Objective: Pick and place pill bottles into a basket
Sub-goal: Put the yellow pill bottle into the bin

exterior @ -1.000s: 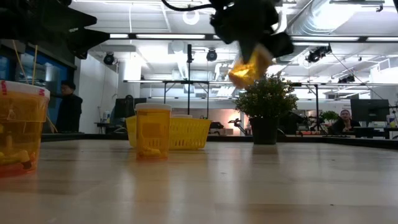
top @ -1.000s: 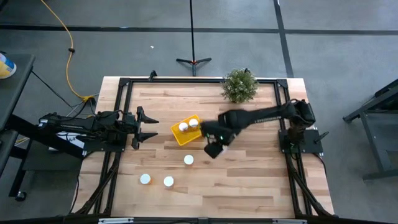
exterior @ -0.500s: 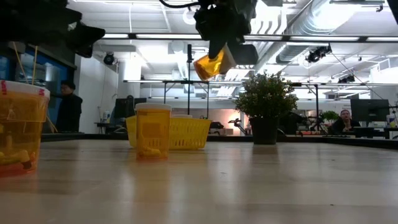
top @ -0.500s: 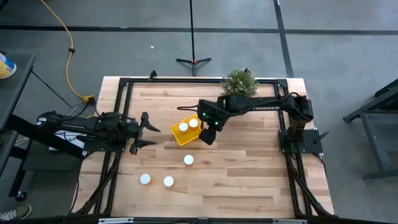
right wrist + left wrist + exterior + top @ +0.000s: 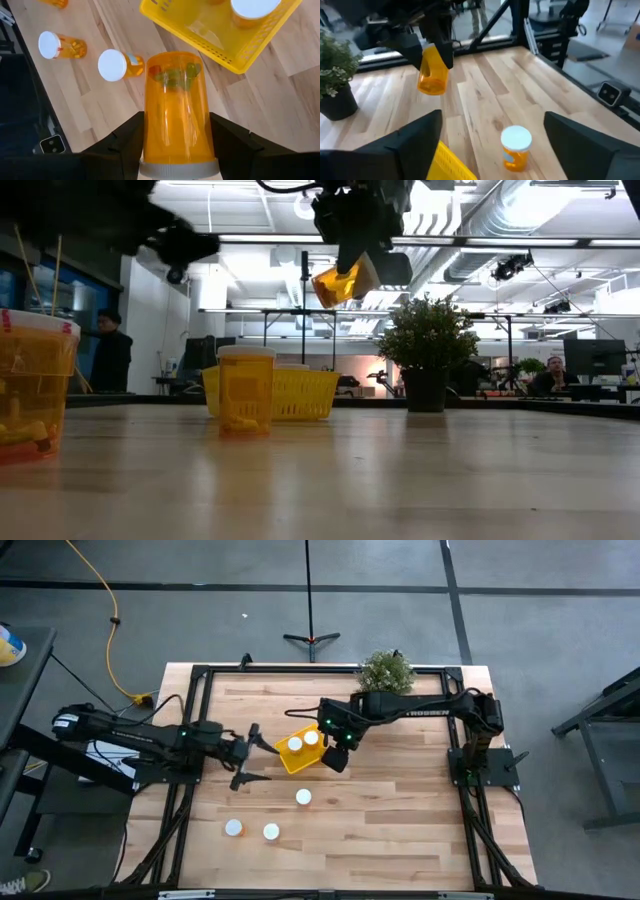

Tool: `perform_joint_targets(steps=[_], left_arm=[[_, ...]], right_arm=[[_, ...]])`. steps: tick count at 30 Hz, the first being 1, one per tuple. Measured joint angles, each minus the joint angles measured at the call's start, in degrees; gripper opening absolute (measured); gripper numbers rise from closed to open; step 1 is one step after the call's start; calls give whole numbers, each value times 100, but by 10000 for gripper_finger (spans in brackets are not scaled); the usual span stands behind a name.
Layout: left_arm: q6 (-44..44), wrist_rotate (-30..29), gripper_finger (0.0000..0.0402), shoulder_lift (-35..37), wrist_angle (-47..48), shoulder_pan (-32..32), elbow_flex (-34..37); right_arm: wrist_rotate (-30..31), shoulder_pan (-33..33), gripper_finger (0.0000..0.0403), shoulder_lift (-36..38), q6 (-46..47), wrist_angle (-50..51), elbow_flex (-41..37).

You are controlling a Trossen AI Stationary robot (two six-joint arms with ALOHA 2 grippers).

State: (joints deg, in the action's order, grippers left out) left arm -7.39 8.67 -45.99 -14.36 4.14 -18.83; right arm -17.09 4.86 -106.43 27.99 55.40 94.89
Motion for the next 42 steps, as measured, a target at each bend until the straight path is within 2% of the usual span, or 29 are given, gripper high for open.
perform_joint_targets(steps=[2, 9, 12, 20, 24, 31, 42], left_arm=[[-96, -4, 395, -452, 284, 0, -403], [-971, -222, 368, -1997, 1520, -1, -1731], [-1182, -330, 368, -2378, 1554, -2, -2007], [-1033, -353, 376, -2679, 51, 0, -2052], [-1150, -441, 376, -2901, -149, 0, -2048], [-1432, -1404, 376, -3367, -593, 0, -2041], [-1411, -1541, 376, -3485, -1031, 13, -2039]], right_arm=[[-44, 0, 192, 0, -5, 1, 0], [-184, 0, 192, 0, -111, 23, -2], [-285, 0, 192, 0, -125, 97, -2], [-475, 0, 192, 0, -426, 110, -2], [-549, 11, 192, 0, -430, 122, -2], [-555, 74, 192, 0, -450, 116, -2], [-498, 369, 192, 0, -510, 7, -2]])
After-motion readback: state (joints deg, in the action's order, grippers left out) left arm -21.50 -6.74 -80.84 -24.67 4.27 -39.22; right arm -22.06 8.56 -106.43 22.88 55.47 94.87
